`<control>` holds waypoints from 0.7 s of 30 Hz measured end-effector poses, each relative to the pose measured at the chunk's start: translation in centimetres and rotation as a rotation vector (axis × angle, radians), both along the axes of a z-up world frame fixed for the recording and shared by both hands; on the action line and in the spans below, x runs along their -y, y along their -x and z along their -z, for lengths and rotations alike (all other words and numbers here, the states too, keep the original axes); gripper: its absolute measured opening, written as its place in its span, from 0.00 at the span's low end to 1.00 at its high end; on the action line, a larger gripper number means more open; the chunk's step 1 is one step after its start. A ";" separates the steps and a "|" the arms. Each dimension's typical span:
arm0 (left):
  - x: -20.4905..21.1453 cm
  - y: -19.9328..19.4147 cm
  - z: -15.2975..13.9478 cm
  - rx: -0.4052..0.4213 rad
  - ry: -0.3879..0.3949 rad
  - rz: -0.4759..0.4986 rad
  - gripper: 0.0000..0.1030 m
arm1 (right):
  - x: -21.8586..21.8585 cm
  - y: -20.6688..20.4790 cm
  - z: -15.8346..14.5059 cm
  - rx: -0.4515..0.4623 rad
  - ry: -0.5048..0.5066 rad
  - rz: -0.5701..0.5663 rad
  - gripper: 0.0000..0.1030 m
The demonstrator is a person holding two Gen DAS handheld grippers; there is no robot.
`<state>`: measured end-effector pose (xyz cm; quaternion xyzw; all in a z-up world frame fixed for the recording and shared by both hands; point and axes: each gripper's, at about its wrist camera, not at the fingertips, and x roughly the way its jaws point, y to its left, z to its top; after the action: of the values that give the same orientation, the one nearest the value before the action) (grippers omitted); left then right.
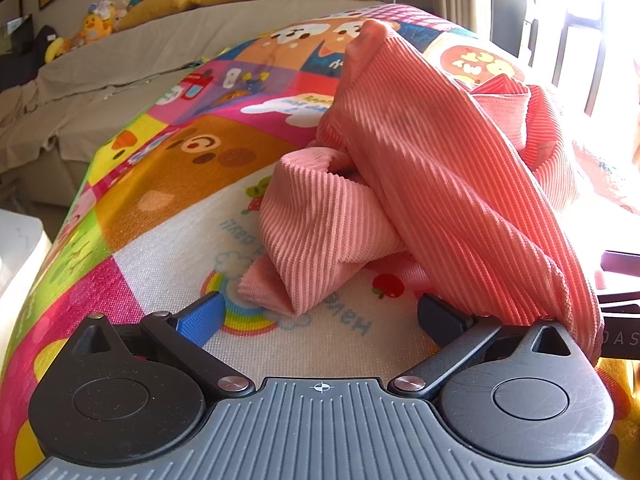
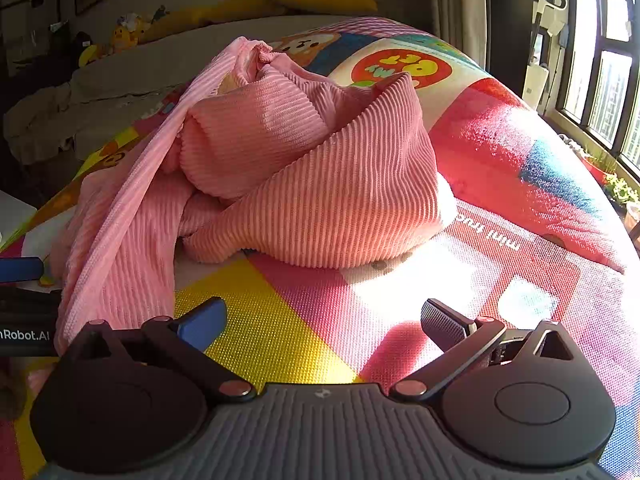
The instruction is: Fold clothes
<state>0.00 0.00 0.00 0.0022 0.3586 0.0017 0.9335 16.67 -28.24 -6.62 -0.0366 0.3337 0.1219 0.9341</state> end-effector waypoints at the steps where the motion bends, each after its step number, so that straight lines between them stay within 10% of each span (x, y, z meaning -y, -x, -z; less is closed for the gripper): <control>1: 0.0 0.0 0.0 0.001 0.002 0.000 1.00 | 0.0 0.0 0.0 0.001 0.006 0.000 1.00; 21: 0.0 0.1 0.0 0.002 0.003 0.000 1.00 | 0.1 -0.1 0.2 -0.001 0.001 0.000 1.00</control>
<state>-0.08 0.03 0.05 0.0005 0.3577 0.0012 0.9338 16.77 -28.36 -6.83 -0.0371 0.3342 0.1217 0.9339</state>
